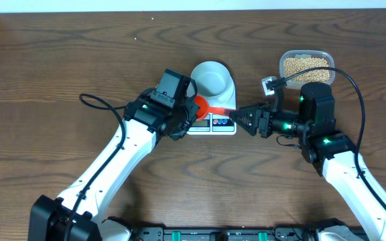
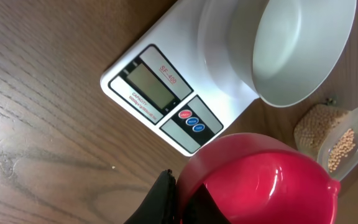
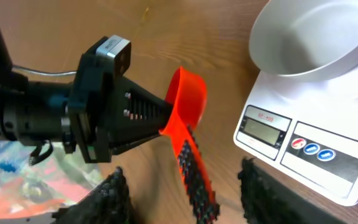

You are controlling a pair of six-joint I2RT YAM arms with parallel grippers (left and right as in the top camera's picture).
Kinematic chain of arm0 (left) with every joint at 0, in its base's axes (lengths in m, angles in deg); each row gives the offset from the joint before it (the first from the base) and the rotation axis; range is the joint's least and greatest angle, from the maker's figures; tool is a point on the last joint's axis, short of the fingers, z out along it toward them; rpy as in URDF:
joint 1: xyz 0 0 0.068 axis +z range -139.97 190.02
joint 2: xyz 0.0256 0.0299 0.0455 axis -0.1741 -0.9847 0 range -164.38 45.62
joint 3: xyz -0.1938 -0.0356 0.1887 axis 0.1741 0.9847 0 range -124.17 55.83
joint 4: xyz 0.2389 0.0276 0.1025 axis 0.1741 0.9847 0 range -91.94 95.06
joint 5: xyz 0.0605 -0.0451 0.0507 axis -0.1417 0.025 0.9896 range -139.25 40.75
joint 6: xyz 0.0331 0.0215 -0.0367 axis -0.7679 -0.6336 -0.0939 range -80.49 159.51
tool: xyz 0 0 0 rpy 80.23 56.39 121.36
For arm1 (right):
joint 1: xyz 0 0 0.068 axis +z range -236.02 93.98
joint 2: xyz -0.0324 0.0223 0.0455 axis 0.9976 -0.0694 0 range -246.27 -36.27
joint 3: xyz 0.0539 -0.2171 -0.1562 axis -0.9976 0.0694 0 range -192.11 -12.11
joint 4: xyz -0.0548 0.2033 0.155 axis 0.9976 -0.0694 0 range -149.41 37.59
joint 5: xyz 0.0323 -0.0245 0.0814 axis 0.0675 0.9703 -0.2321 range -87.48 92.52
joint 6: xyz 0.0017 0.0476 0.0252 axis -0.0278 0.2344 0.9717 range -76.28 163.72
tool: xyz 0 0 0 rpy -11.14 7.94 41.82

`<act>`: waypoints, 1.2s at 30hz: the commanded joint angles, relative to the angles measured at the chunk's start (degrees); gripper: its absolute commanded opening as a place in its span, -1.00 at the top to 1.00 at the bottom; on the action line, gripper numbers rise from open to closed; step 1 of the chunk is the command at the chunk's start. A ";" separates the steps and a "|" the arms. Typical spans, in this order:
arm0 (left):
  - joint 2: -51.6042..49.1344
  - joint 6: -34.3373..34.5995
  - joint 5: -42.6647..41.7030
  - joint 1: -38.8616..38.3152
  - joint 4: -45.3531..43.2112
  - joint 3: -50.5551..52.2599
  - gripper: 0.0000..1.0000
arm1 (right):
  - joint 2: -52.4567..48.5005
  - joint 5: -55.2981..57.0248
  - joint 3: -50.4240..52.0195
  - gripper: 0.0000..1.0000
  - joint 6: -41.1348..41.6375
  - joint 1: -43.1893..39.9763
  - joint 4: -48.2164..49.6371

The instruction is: Scoop item into bowl and weigh 50g on scale

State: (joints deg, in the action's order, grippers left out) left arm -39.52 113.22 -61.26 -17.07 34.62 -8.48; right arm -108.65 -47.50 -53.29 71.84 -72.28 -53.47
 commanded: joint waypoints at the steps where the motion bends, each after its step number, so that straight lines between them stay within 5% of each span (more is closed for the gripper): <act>1: -0.31 0.59 -1.11 -1.27 0.00 -0.02 0.85 | -0.28 1.86 -1.18 0.02 0.70 0.48 0.15; 16: -0.31 1.64 -1.09 -4.24 -1.03 -0.02 0.86 | -0.33 2.10 -1.18 0.44 3.21 1.77 0.13; 36: -0.31 2.03 -1.05 -4.24 -1.99 -0.02 0.86 | -0.39 2.10 -1.14 0.60 6.80 2.12 -1.29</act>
State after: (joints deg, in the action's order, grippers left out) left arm -39.52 114.73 -62.49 -21.22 32.54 -8.48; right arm -108.65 -45.40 -53.29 78.07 -70.54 -54.59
